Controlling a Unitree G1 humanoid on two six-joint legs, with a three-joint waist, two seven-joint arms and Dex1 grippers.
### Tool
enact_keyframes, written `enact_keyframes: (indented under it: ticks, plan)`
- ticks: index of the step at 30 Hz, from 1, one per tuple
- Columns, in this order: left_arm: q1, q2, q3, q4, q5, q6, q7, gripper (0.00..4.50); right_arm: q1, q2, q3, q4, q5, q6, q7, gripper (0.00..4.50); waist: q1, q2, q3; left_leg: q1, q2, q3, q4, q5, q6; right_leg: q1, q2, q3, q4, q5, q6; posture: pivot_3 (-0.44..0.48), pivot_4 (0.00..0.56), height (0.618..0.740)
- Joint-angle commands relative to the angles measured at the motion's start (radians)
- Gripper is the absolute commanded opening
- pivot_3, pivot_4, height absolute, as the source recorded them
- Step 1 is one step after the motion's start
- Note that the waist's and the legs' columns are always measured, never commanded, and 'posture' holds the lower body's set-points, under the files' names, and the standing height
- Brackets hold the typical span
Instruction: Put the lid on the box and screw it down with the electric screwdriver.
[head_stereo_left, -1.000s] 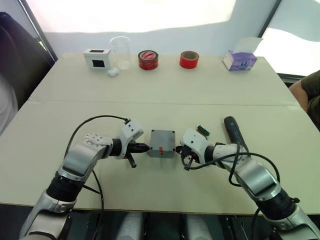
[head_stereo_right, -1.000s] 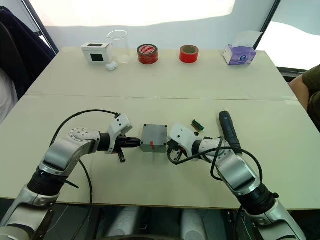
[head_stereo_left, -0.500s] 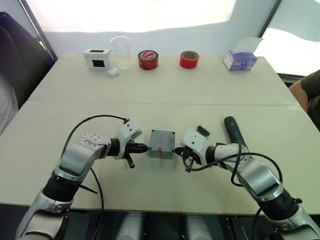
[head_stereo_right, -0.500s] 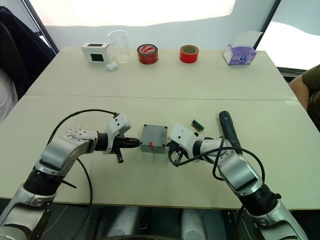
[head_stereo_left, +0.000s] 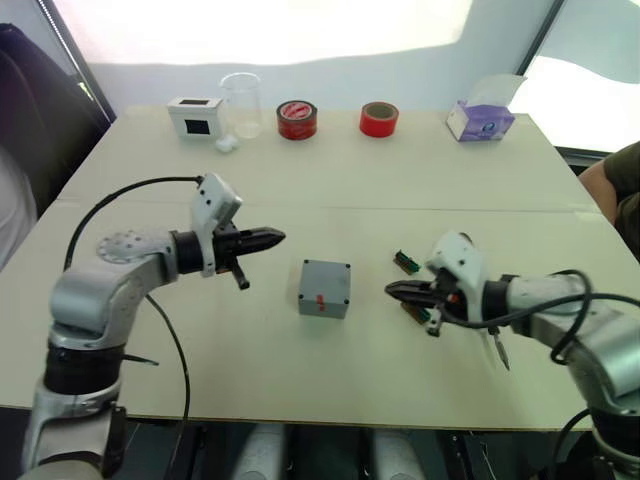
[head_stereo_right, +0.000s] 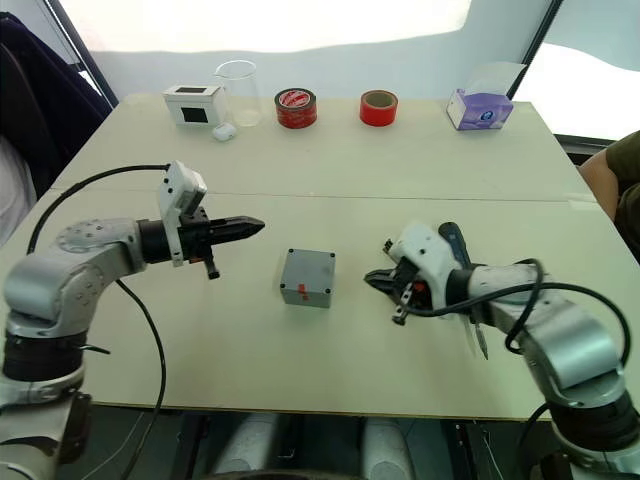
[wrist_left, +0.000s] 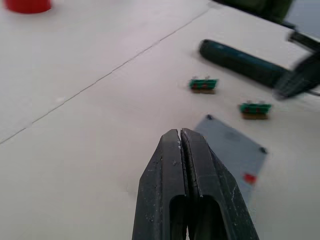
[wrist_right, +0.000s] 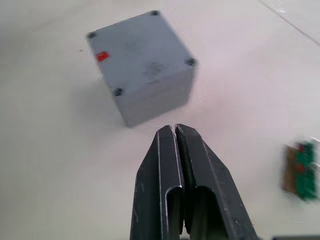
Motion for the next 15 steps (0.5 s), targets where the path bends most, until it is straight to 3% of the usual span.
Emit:
enact_keyframes:
  ticks: [1,10,11,15]
  plan:
    - [-0.012,0.053,-0.043,-0.075,-0.035,-0.040,-0.072,0.00,0.026,-0.029,-0.048,0.009,0.022,-0.001,-0.010,0.54,0.000,0.000,0.000,0.000,0.000,0.000,0.000,0.000,0.000,0.000,0.000,0.000,0.000,0.000,0.000,0.000,0.150,0.740]
    - [0.034,0.158,-0.135,-0.125,0.008,-0.151,-0.152,0.00,0.103,-0.083,-0.018,0.022,0.008,-0.011,-0.046,4.14,-0.001,0.000,0.000,0.000,0.000,0.000,-0.001,0.000,0.000,0.000,0.000,0.000,-0.001,-0.001,-0.001,0.000,0.150,0.740]
    - [0.043,0.164,-0.137,-0.124,0.007,-0.157,-0.154,0.00,0.108,-0.086,-0.014,0.025,0.007,-0.014,-0.048,4.41,-0.001,0.000,0.000,0.000,0.001,0.000,-0.001,0.000,0.000,0.000,0.000,0.000,-0.001,-0.001,-0.001,0.000,0.150,0.740]
    - [0.076,0.189,-0.141,-0.120,0.010,-0.179,-0.164,0.00,0.127,-0.093,0.003,0.042,-0.001,-0.035,-0.055,4.41,0.000,0.000,0.000,0.000,0.001,0.000,-0.001,0.000,0.000,0.000,0.000,0.000,-0.002,-0.001,-0.002,0.000,0.150,0.740]
